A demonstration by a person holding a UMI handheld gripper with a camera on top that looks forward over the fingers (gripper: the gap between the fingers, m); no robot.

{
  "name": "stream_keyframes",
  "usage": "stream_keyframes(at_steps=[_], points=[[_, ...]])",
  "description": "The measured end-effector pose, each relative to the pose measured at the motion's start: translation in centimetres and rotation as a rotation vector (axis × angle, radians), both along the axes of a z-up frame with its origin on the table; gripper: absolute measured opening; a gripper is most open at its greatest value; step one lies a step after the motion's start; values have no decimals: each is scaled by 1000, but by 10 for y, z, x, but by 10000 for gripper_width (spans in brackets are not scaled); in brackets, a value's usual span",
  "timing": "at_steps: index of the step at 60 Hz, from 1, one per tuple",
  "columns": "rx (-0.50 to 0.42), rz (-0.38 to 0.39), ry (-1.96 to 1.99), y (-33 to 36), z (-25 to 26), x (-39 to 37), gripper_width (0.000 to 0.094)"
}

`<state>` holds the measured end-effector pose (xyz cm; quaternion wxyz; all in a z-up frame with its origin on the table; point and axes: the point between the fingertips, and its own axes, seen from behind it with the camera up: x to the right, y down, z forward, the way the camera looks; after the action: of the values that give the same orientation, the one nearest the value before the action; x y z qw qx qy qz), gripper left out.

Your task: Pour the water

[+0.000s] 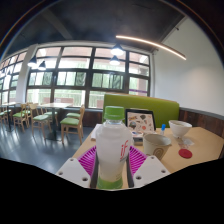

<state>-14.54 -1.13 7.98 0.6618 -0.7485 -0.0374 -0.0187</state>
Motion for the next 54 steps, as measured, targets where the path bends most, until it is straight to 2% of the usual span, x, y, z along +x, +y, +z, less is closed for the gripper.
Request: stream_keyframes(at_steps=[2, 4, 5, 17, 26, 33, 39, 48, 54], points=[[8, 11, 1, 3, 2, -2, 368], [15, 18, 2, 6, 2, -3, 366], [23, 22, 2, 8, 3, -3, 327], [21, 41, 134, 39, 8, -4, 292], [17, 83, 585, 77, 38, 0, 292], [45, 76, 1107, 82, 72, 24, 292], [-8, 65, 1475, 101, 56, 57, 291], [-126, 141, 1885, 102, 60, 64, 291], [-169, 149, 2049, 91, 65, 60, 290]])
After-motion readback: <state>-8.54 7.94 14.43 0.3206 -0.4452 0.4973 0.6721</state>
